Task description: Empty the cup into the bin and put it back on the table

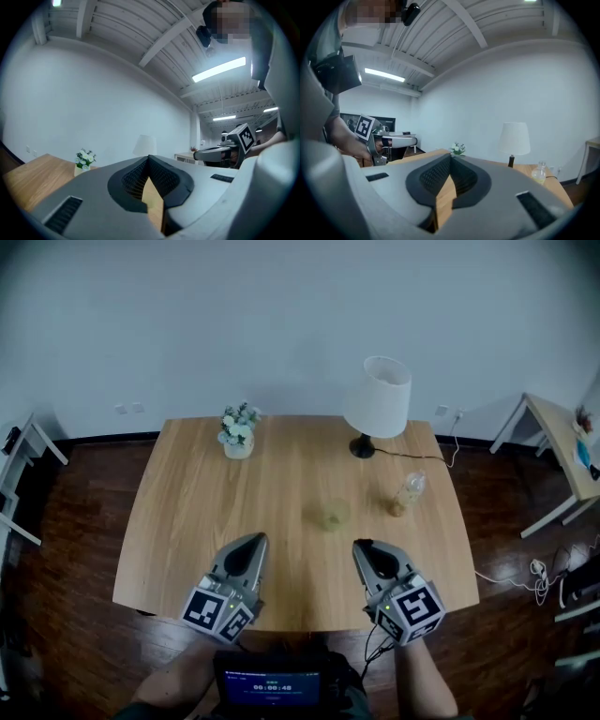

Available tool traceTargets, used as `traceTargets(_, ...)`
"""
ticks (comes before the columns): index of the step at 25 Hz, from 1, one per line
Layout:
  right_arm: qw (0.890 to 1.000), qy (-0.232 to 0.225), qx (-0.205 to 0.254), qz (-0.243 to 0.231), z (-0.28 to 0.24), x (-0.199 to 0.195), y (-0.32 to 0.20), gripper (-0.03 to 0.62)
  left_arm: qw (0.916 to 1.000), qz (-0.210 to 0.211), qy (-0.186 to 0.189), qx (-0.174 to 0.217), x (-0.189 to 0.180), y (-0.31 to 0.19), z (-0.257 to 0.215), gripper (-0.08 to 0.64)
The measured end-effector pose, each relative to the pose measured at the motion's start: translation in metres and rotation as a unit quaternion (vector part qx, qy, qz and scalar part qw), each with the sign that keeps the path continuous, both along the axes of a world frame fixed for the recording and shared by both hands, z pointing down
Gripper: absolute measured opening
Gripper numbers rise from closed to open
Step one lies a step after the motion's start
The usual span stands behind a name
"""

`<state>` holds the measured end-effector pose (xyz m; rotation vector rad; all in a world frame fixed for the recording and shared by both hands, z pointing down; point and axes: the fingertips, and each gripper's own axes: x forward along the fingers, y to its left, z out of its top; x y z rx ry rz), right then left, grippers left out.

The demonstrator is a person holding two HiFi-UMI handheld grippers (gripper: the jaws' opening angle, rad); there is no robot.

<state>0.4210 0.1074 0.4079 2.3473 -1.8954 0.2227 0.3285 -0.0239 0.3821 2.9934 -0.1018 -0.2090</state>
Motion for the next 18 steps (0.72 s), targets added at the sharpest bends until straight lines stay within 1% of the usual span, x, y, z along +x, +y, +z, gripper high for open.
traceTargets(2, 1.000, 0.001, -0.005, 0.013, -0.002, -0.007, 0.005, 0.003, 0.9998, -0.013, 0.010, 0.008, -0.013, -0.005, -0.005, -0.011)
traceTargets(3, 1.000, 0.003, -0.008, 0.019, -0.003, -0.011, 0.008, 0.003, 0.9998, -0.013, 0.013, 0.009, -0.019, -0.006, -0.006, -0.011)
traceTargets(7, 0.999, 0.002, -0.010, 0.042, -0.009, -0.018, 0.018, 0.003, 0.9998, 0.010, 0.018, 0.005, -0.028, -0.004, -0.006, -0.011)
traceTargets(9, 0.999, 0.001, -0.012, 0.048, -0.010, -0.020, 0.024, 0.003, 0.9997, 0.012, 0.020, -0.001, -0.031, -0.003, -0.006, -0.011)
traceTargets(12, 0.999, 0.001, -0.013, 0.045, -0.013, -0.025, 0.028, 0.003, 0.9997, 0.010, 0.020, 0.000, -0.035, 0.002, -0.007, -0.011)
traceTargets(18, 1.000, -0.006, 0.005, 0.028, -0.025, -0.025, 0.035, 0.003, 0.9996, 0.011, 0.026, 0.002, -0.039, 0.017, -0.019, -0.011)
